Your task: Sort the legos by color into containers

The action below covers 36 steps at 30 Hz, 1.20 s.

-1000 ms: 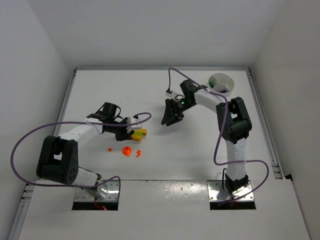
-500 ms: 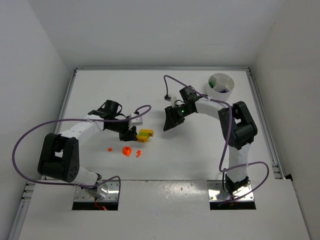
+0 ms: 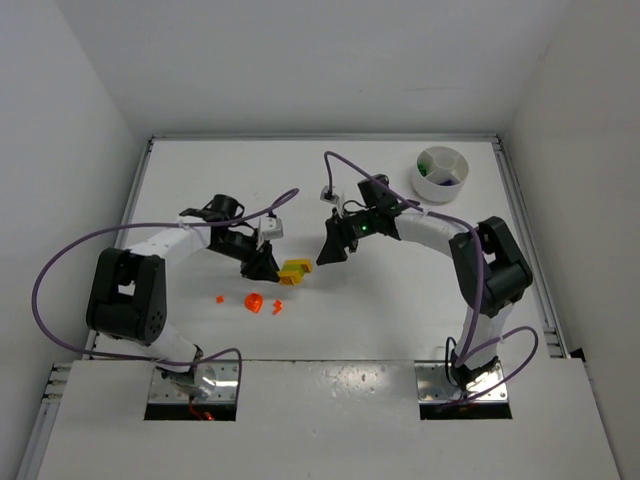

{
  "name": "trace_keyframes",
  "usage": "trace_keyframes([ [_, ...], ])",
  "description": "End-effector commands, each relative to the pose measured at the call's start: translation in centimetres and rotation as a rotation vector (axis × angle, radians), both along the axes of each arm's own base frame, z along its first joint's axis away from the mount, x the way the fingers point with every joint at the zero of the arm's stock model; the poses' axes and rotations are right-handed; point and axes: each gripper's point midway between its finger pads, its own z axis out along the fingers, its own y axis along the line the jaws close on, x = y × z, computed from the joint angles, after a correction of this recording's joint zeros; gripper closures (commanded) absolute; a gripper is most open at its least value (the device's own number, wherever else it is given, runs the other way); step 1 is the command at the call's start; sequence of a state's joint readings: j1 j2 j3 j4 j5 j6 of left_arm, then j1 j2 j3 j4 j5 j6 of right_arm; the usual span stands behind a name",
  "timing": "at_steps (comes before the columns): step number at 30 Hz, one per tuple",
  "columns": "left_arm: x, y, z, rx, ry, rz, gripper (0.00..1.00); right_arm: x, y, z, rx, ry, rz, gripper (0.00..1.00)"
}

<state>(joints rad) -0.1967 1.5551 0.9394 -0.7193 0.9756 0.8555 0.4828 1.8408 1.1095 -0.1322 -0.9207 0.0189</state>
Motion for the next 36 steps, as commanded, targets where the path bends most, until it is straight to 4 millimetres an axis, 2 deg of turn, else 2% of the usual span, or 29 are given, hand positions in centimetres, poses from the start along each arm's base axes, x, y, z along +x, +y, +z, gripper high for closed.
trace_keyframes([
  [1, 0.3, -0.8, 2.2, -0.106, 0.01, -0.018, 1.0, -0.8, 1.5, 2.6, 0.101, -0.123, 0.102, 0.42],
  [5, 0.4, -0.7, 2.2, -0.113, 0.023, -0.015, 1.0, -1.1, 2.1, 2.6, 0.089, -0.128, 0.11, 0.41],
  [8, 0.3, -0.7, 2.2, -0.112, 0.024, -0.019, 1.0, -1.0, 2.2, 1.8, 0.058, -0.119, 0.088, 0.38],
  [11, 0.3, -0.7, 2.2, -0.112, 0.024, -0.019, 1.0, 0.0, 2.6, 2.2, 0.057, -0.13, 0.067, 0.38],
  [12, 0.3, -0.7, 2.2, -0.112, 0.024, -0.019, 1.0, -0.5, 2.8, 1.8, 0.049, -0.114, 0.077, 0.38],
  [15, 0.1, -0.6, 2.2, -0.111, 0.026, -0.023, 1.0, -0.2, 2.9, 2.0, 0.047, -0.117, 0.067, 0.38],
  [20, 0.1, -0.7, 2.3, -0.121, 0.019, -0.029, 1.0, -0.7, 4.1, 2.0, 0.046, -0.112, 0.098, 0.38],
  [21, 0.1, -0.7, 2.3, -0.121, 0.019, -0.029, 1.0, -0.9, 4.0, 1.4, 0.034, -0.092, 0.098, 0.38],
  [28, 0.1, -0.8, 2.4, -0.13, 0.021, -0.031, 1.0, -1.2, 4.7, 1.0, 0.025, -0.096, 0.116, 0.38],
  [32, 0.1, -0.8, 2.4, -0.13, 0.021, -0.031, 1.0, -1.1, 4.7, 0.8, 0.02, -0.086, 0.117, 0.46],
  [33, 0.0, -0.9, 2.6, -0.139, 0.022, -0.033, 1.0, -1.1, 4.7, 0.8, 0.02, -0.086, 0.117, 0.54],
  [35, -0.1, -0.9, 2.5, -0.137, 0.031, -0.032, 1.0, -1.1, 4.7, 0.8, 0.02, -0.086, 0.117, 0.62],
  [36, -0.1, -0.9, 2.5, -0.138, 0.023, -0.037, 1.0, -1.1, 4.7, 0.8, 0.02, -0.086, 0.117, 0.71],
])
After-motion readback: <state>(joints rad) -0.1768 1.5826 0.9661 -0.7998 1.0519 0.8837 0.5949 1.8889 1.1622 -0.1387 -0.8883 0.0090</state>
